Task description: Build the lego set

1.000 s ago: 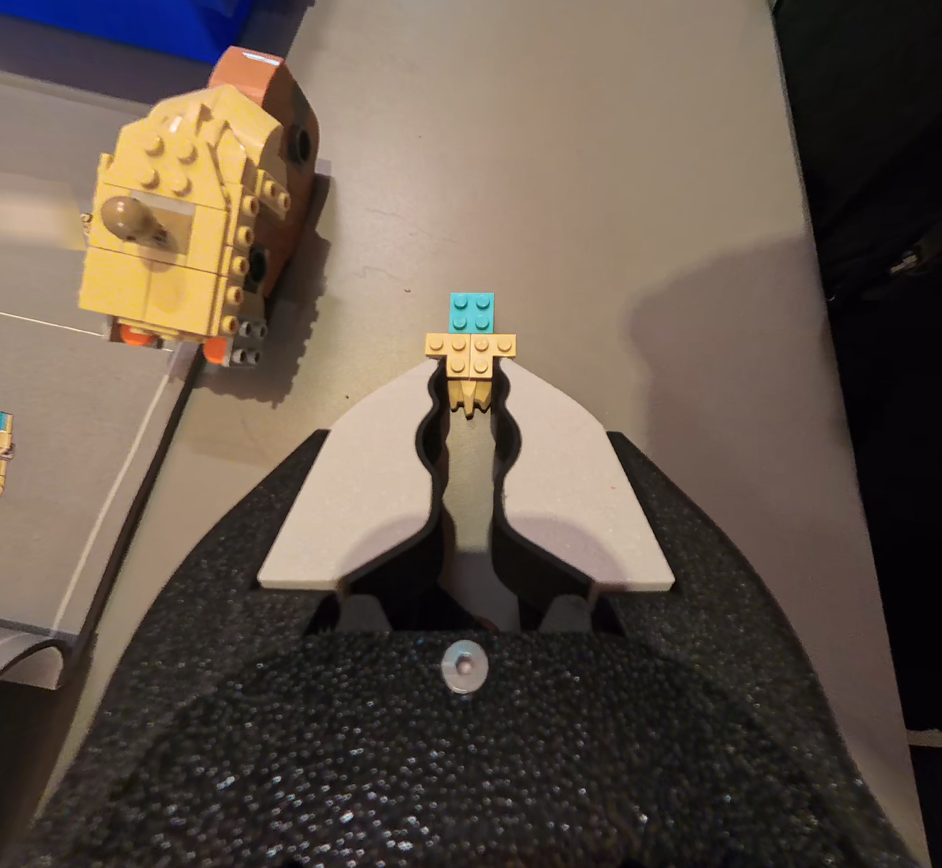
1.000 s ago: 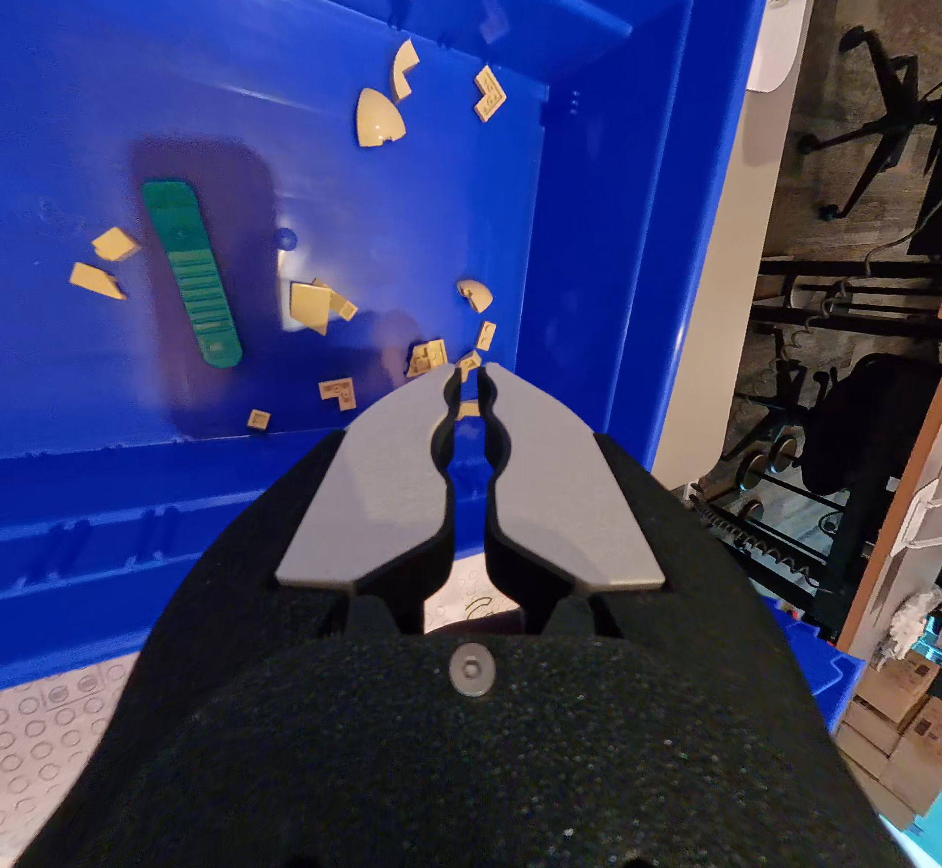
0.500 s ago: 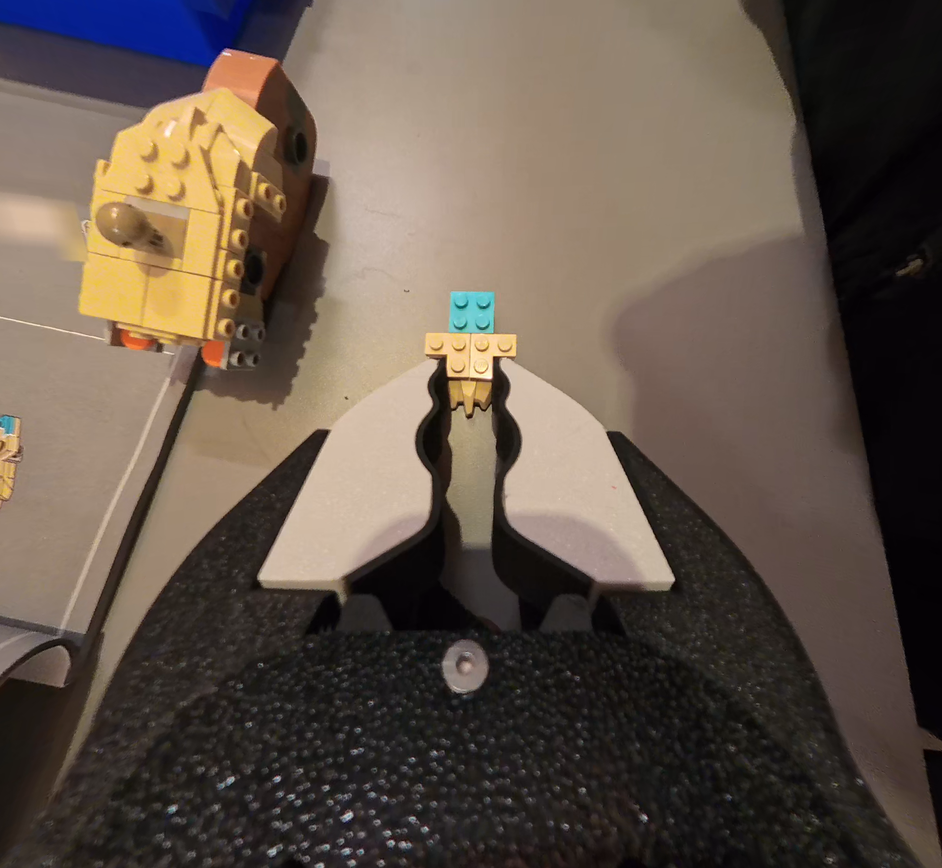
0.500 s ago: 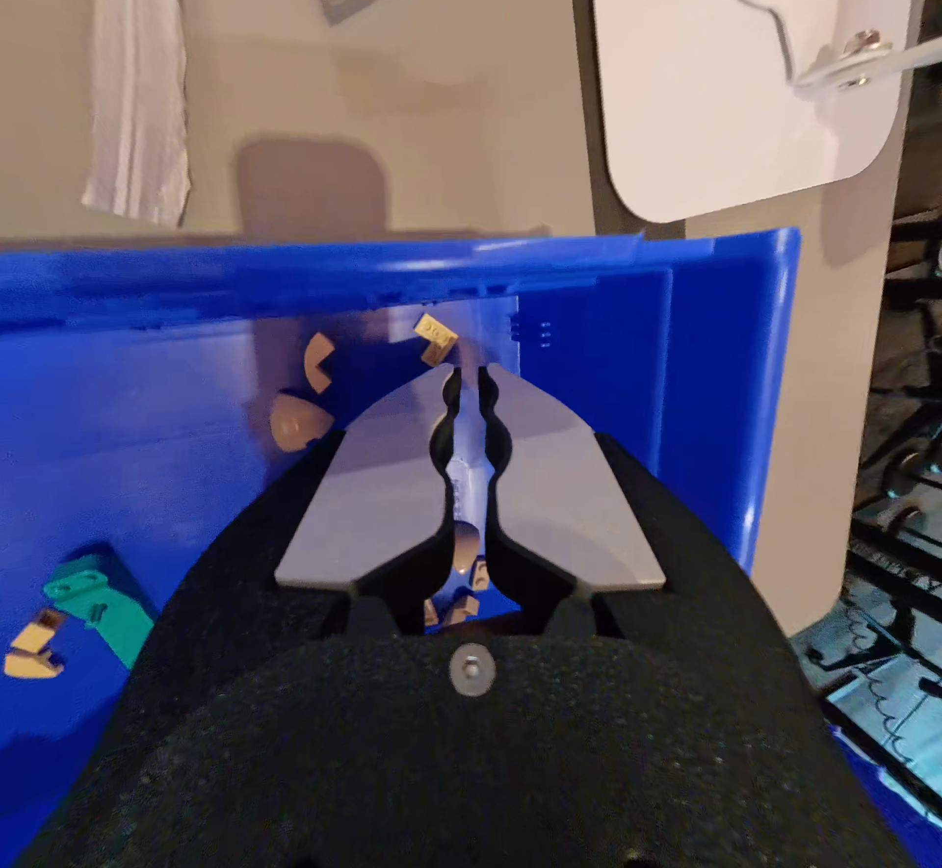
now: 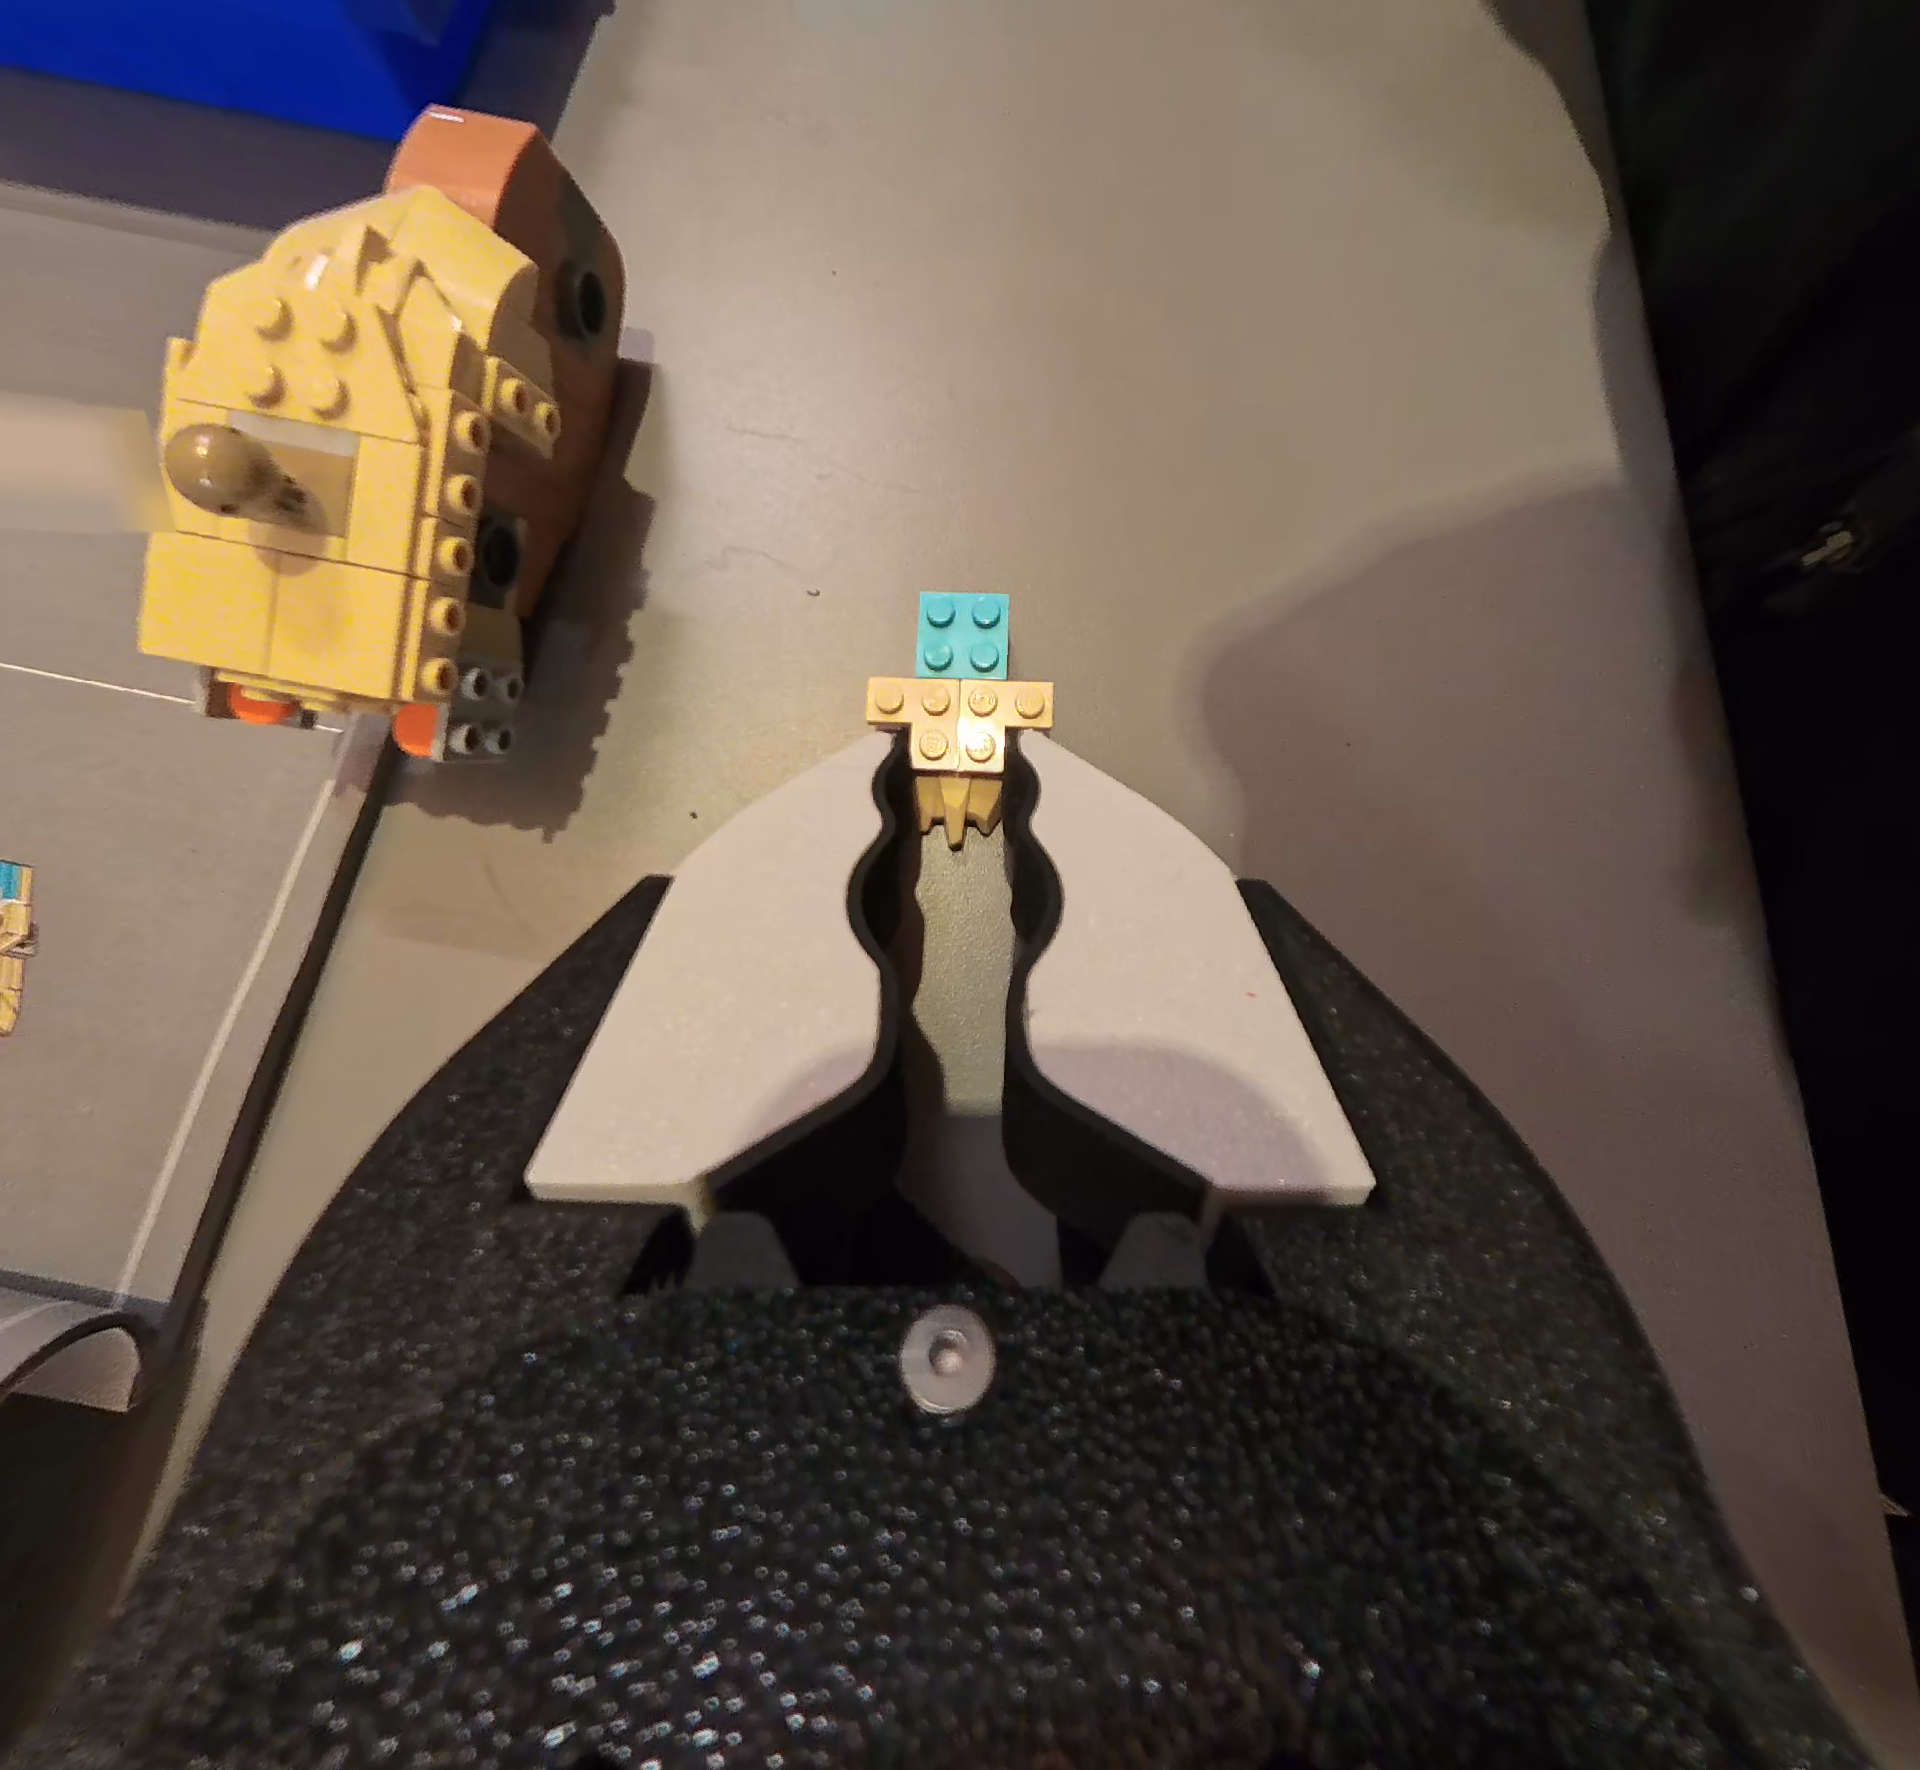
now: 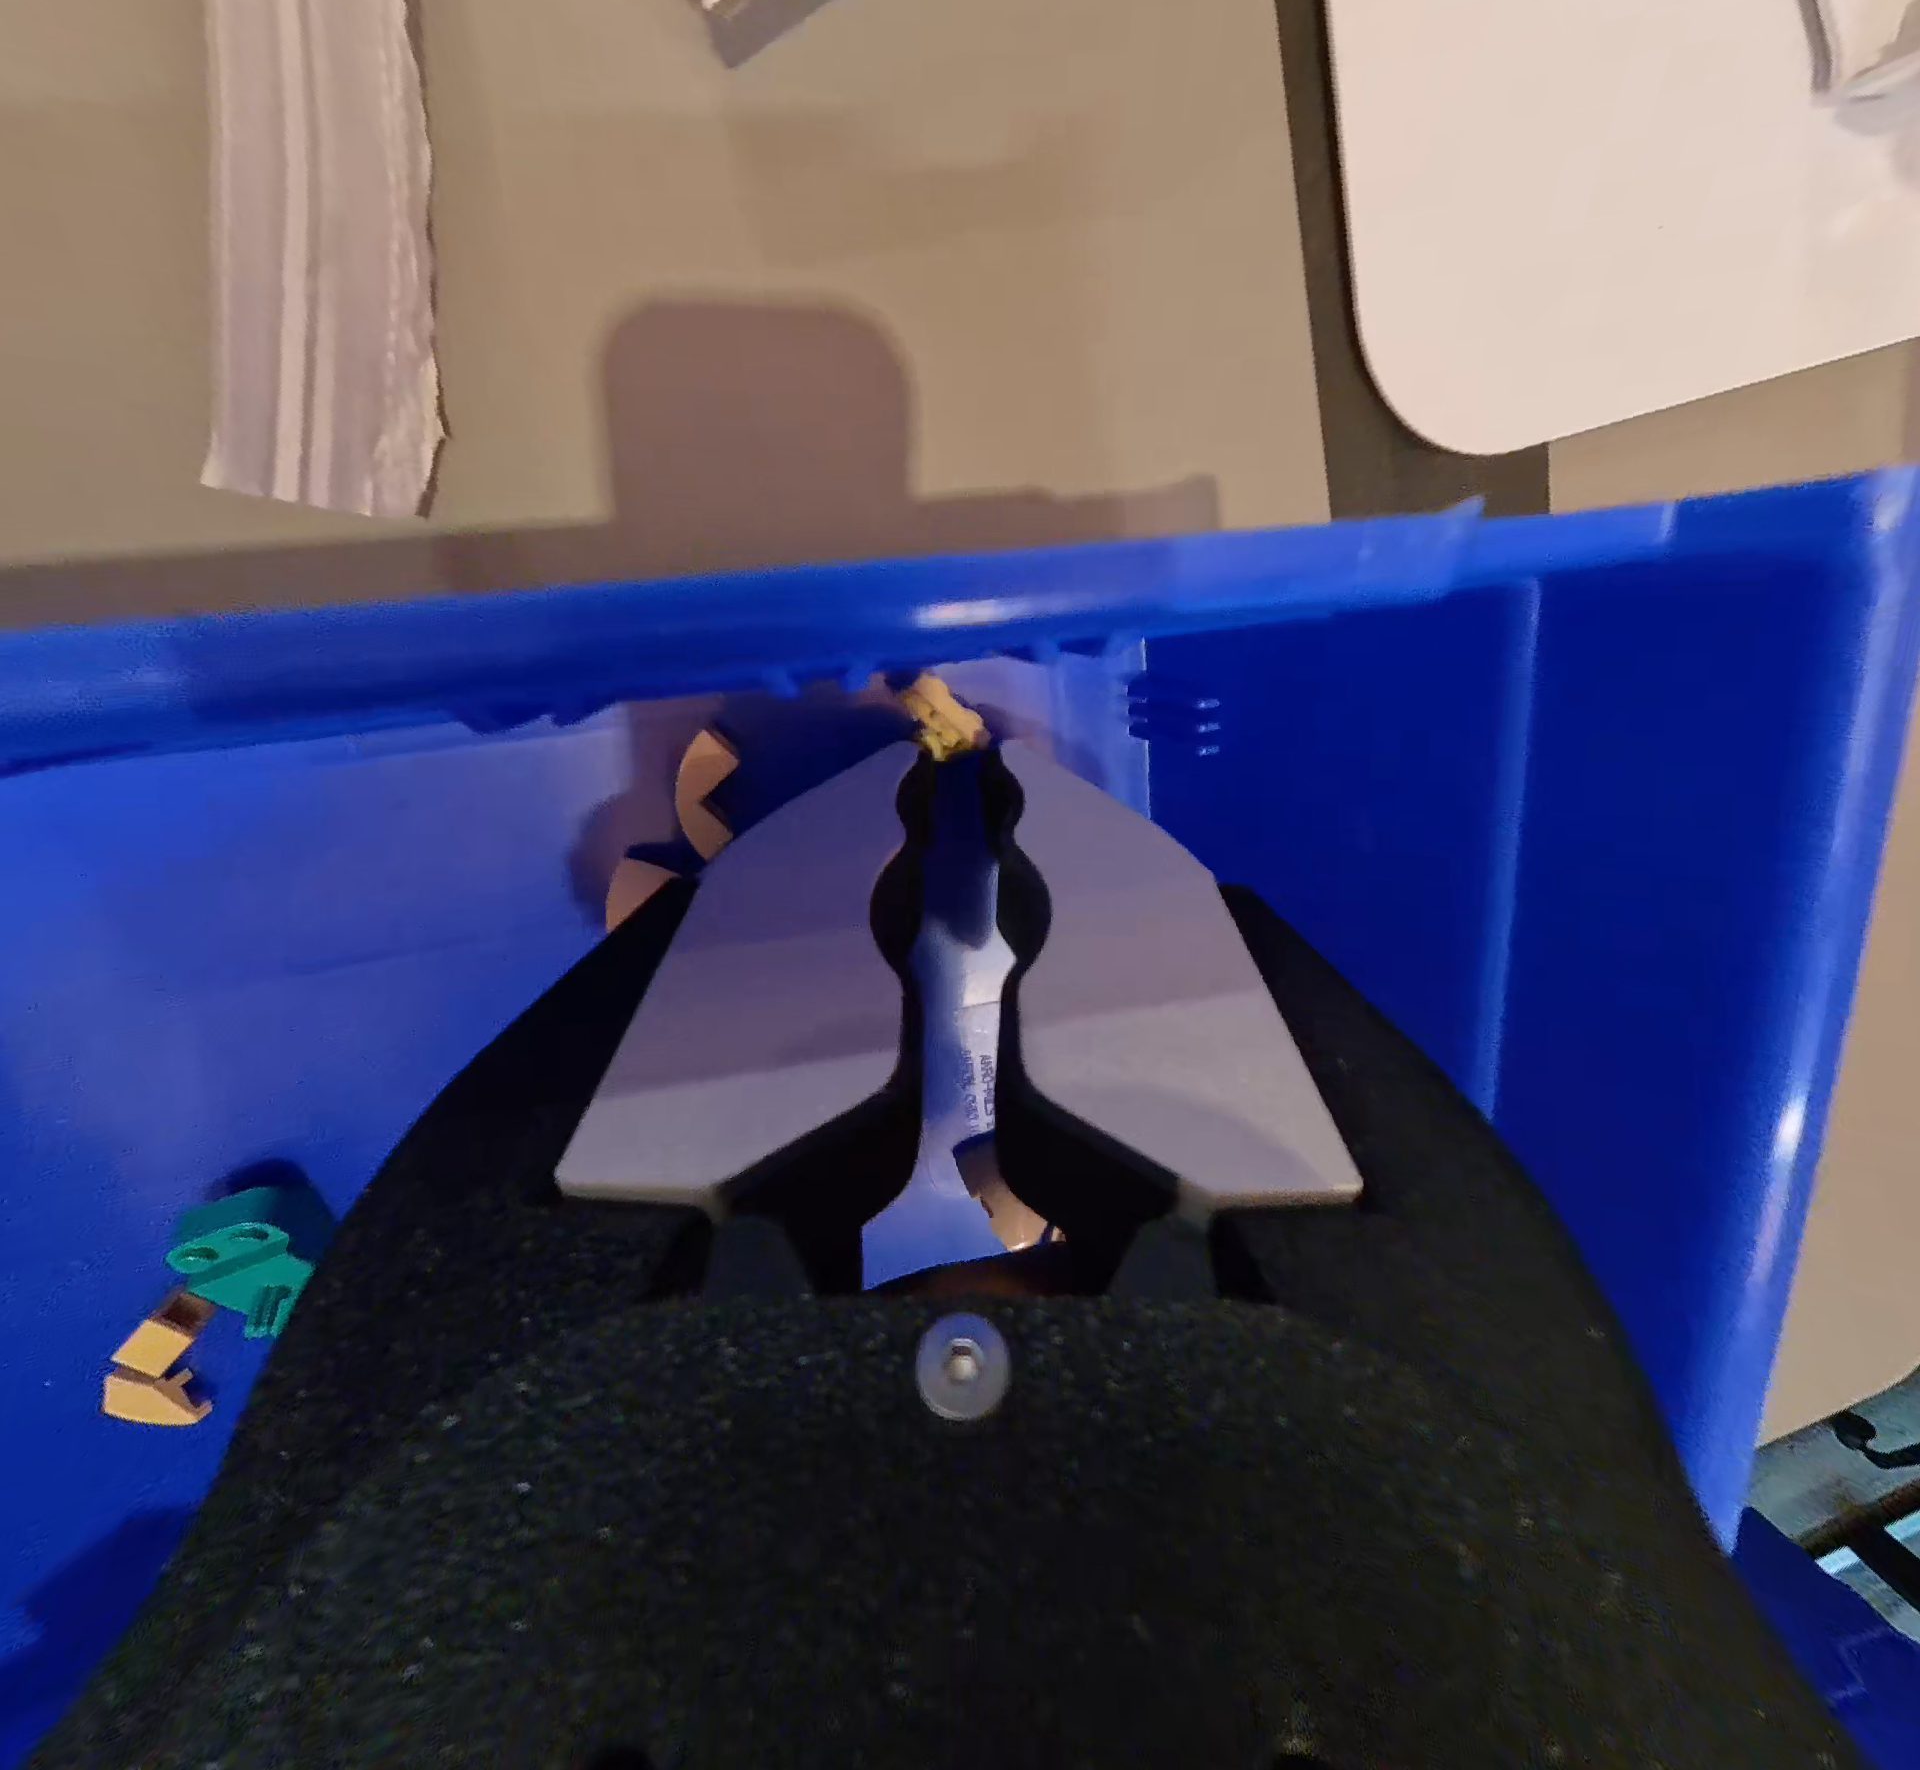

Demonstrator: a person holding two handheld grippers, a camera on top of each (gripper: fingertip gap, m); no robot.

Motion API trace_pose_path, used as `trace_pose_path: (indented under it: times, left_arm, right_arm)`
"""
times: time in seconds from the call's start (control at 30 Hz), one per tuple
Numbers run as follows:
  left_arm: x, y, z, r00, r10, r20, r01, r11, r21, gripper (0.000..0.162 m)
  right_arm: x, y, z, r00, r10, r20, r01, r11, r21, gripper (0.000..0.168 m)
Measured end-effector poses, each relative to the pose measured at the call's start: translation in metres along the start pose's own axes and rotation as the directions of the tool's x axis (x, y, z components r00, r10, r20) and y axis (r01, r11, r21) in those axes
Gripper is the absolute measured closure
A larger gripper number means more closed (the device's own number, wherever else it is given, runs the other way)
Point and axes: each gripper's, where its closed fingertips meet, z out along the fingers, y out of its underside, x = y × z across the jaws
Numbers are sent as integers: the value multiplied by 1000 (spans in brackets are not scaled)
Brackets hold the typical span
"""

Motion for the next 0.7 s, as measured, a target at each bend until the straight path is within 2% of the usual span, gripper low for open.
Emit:
trace_pose_path:
  times: [0.23, 0.47, 0.57, 0.7]
  left_arm:
    - [0, 0, 0, 1000, 4, 4, -4, 1000, -1, 146]
    - [0, 0, 0, 1000, 2, 6, -2, 1000, -1, 146]
    - [0, 0, 1, 1000, 2, 12, -2, 1000, -2, 146]
    - [0, 0, 1, 1000, 4, 17, -4, 1000, -3, 146]
  right_arm:
    - [-4, -7, 3, 1000, -17, 14, 16, 999, 50, 168]
    - [-12, -3, -8, 1000, -13, 13, 13, 998, 58, 168]
    - [-17, -4, -36, 999, 30, -27, -27, 994, 109, 168]
    - [-52, -20, -98, 996, 70, -47, -51, 947, 316, 168]
